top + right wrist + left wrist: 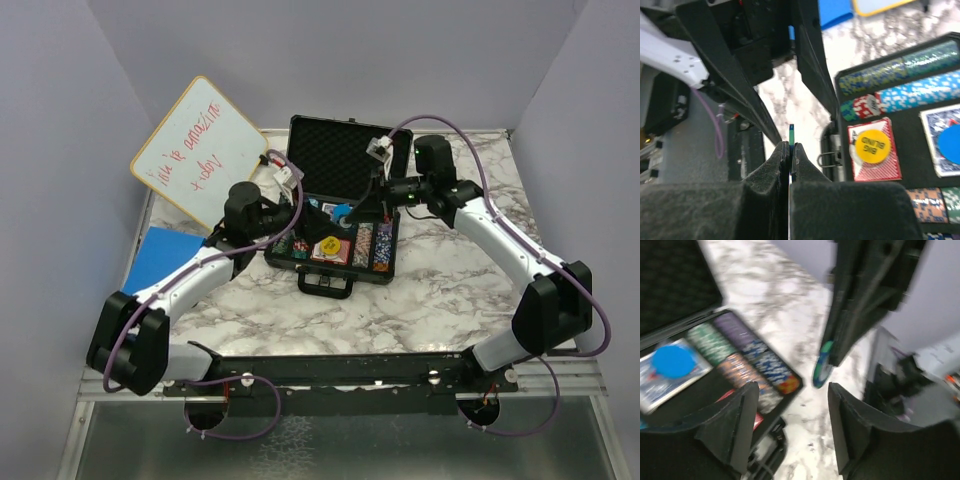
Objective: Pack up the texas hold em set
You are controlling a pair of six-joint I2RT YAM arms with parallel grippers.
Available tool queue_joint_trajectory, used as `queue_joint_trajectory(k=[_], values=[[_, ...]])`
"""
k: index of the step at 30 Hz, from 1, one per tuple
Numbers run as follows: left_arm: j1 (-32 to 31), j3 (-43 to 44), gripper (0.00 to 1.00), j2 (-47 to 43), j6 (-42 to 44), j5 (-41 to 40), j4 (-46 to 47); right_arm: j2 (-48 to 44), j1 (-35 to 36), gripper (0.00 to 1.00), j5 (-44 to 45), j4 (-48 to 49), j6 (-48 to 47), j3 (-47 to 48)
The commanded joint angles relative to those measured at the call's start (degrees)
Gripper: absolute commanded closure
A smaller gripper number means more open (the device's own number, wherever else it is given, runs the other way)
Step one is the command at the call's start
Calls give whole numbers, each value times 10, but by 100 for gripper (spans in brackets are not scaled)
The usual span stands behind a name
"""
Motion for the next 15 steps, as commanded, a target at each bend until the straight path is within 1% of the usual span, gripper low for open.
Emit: queue_joint_trajectory(k=[1, 3, 5, 7, 8, 10, 15], values=[[6, -38, 34, -79, 53, -325, -132, 22, 36, 100, 164, -10, -16, 2], [6, -26, 30, -106, 28, -517, -221, 35, 62, 100, 223, 12, -13, -3], [6, -10, 25, -124, -4, -681, -308, 51, 90, 100, 263, 38, -4, -5], [8, -1, 21, -138, -33, -801, -373, 66, 114, 100, 285, 70, 11, -4], [8, 0, 20, -144, -36, -835, -386, 77, 125, 100, 289, 83, 17, -2], [9, -1, 19, -157, -37, -866, -397, 102, 152, 100, 320, 94, 20, 12], [9, -16, 19, -190, -46, -881, -386, 167, 198, 100, 364, 92, -1, 48]])
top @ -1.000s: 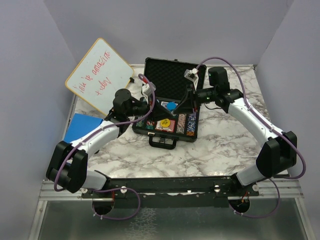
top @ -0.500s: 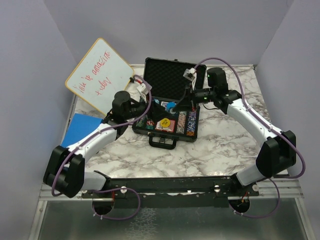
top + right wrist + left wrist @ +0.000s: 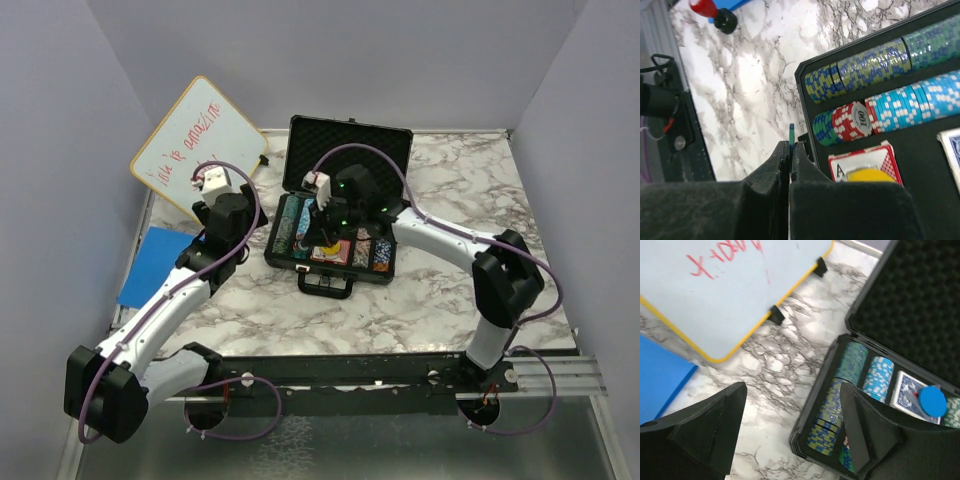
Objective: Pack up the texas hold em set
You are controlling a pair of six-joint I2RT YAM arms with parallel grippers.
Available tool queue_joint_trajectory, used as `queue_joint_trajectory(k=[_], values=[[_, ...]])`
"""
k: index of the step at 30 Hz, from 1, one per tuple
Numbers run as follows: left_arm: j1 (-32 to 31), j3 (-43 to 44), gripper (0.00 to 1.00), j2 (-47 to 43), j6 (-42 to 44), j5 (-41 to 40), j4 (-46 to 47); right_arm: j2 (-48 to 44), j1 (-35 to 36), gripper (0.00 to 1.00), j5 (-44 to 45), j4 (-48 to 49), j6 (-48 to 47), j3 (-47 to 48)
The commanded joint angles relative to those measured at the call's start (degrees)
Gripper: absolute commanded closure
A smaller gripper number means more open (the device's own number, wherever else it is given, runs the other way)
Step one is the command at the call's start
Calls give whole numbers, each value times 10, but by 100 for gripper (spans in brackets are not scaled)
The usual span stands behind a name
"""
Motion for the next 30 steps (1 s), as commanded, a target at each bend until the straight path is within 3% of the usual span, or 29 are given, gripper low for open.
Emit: queue_joint_trajectory(k=[1, 15, 21, 30], values=[[0, -3, 18, -32, -18, -106, -29, 49, 32, 100, 77, 27, -14, 39], [1, -5, 16, -20, -3, -91, -27, 113, 67, 100, 123, -30, -64, 91], [2, -5, 15, -15, 7, -89, -22, 125, 67, 100, 78, -65, -86, 105], [3, -8, 14, -12, 5, -83, -21, 139, 69, 99, 81, -103, -96, 116]])
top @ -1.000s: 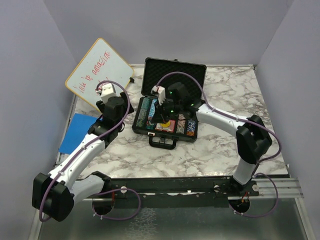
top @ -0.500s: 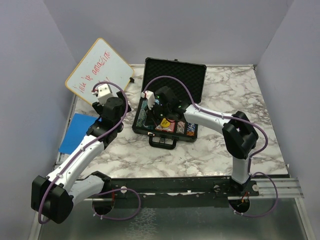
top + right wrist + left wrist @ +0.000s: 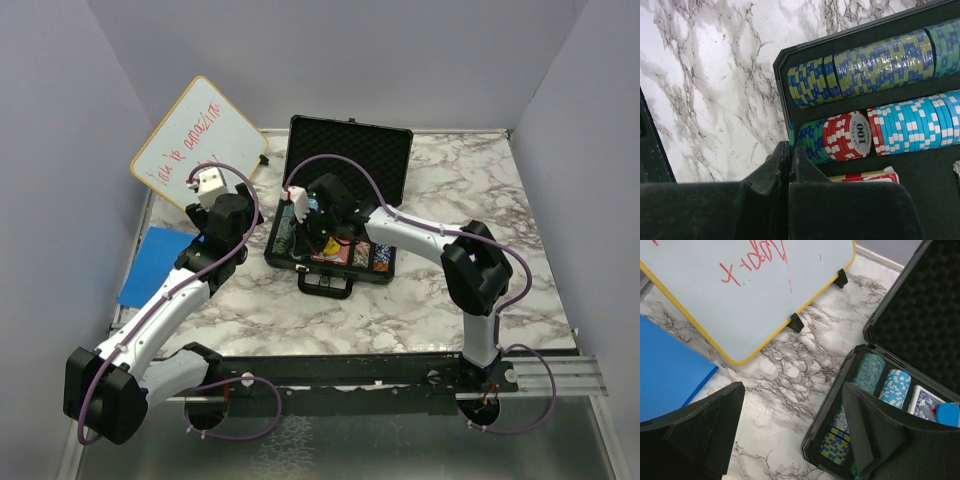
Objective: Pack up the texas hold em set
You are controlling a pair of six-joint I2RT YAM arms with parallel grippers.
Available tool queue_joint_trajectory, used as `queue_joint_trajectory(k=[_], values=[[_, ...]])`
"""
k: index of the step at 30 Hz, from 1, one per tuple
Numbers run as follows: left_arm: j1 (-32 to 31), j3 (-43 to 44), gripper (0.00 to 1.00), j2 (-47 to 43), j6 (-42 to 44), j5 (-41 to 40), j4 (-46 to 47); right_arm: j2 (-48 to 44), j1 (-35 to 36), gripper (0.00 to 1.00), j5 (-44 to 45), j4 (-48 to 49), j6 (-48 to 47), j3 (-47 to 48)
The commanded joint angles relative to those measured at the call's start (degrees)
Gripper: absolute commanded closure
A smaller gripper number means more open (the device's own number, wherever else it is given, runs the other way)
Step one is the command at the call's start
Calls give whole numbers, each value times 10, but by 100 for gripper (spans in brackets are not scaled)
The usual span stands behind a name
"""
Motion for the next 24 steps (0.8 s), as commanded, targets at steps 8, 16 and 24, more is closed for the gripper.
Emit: queue_joint_trajectory(k=[8, 16, 24], values=[[4, -10, 14, 0, 0, -2, -5, 13, 10, 99, 78, -21, -28, 16], [4, -14, 14, -3, -6, -2, -7, 3, 10, 98, 113, 4, -35, 14], [5, -16, 14, -3, -8, -2, -11, 1, 10, 95, 139, 15, -43, 5]])
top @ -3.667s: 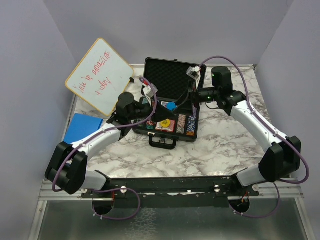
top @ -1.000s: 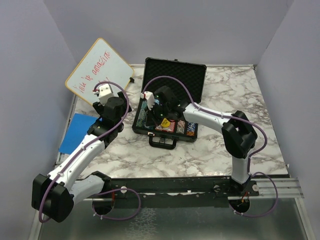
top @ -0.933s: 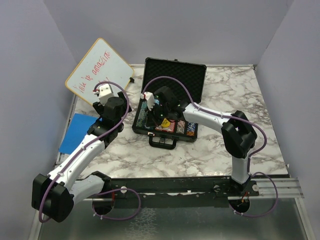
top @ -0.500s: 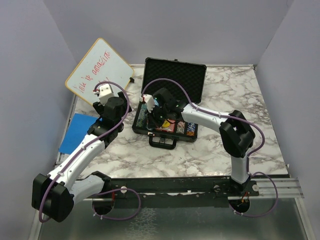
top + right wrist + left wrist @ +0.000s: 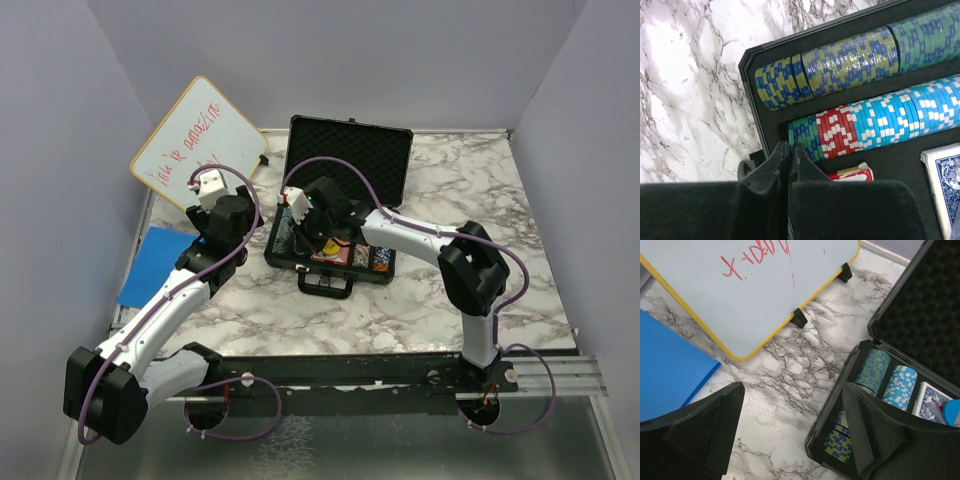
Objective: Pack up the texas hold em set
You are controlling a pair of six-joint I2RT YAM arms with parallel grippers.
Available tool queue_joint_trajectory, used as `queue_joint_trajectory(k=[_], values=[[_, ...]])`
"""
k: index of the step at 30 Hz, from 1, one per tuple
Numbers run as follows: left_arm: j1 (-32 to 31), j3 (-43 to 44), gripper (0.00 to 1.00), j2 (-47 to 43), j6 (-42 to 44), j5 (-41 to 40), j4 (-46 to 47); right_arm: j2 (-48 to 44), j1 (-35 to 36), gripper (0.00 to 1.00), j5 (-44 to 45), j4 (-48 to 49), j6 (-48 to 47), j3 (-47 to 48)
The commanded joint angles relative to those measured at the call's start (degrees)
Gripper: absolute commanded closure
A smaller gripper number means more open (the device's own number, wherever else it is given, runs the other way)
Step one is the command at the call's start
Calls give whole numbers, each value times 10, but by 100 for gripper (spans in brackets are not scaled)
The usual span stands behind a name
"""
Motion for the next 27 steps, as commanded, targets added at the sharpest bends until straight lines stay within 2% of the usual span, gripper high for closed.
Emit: queue_joint_trajectory(k=[1, 11, 21, 27], values=[[4, -8, 14, -3, -4, -2, -7, -8, 0, 93, 41, 20, -21, -1], [5, -8, 14, 0, -3, -2, -7, -18, 6, 54, 0, -3, -39, -5], [7, -8, 13, 0, -2, -1, -7, -50, 6, 49, -16, 18, 6, -20], [7, -14, 12, -15, 8, 7, 4, -112, -1, 40, 64, 57, 69, -50]])
